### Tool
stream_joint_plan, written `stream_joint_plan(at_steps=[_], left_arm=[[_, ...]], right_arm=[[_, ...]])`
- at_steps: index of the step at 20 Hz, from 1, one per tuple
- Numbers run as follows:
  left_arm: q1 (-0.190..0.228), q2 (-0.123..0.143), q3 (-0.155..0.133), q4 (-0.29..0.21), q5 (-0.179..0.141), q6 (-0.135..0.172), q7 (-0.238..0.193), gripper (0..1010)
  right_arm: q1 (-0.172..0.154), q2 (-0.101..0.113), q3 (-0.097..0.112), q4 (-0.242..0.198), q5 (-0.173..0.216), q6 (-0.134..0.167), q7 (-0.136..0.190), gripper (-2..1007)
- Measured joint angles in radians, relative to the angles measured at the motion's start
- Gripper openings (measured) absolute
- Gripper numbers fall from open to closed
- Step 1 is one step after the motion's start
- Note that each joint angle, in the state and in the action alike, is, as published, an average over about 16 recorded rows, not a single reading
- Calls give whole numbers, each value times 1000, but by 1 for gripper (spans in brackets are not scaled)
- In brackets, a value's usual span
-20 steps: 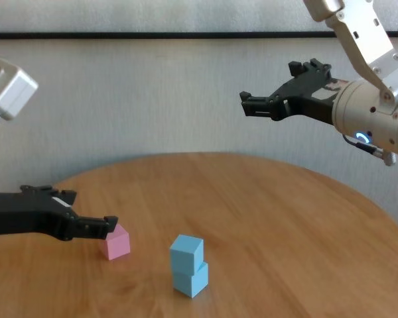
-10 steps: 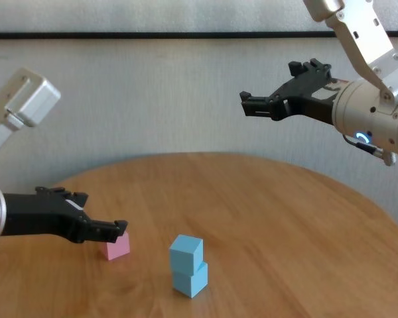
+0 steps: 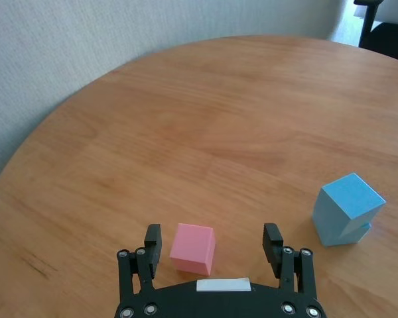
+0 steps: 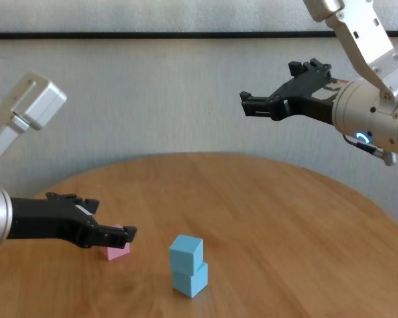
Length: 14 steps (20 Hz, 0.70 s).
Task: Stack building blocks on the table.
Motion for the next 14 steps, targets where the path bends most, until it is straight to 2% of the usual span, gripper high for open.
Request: stream_joint_plan(at_steps=[14], left_arm=[[-61, -3, 49, 100, 0, -40, -27, 1000]], right_arm=[[0, 0, 0, 0, 0, 0, 0, 1001]])
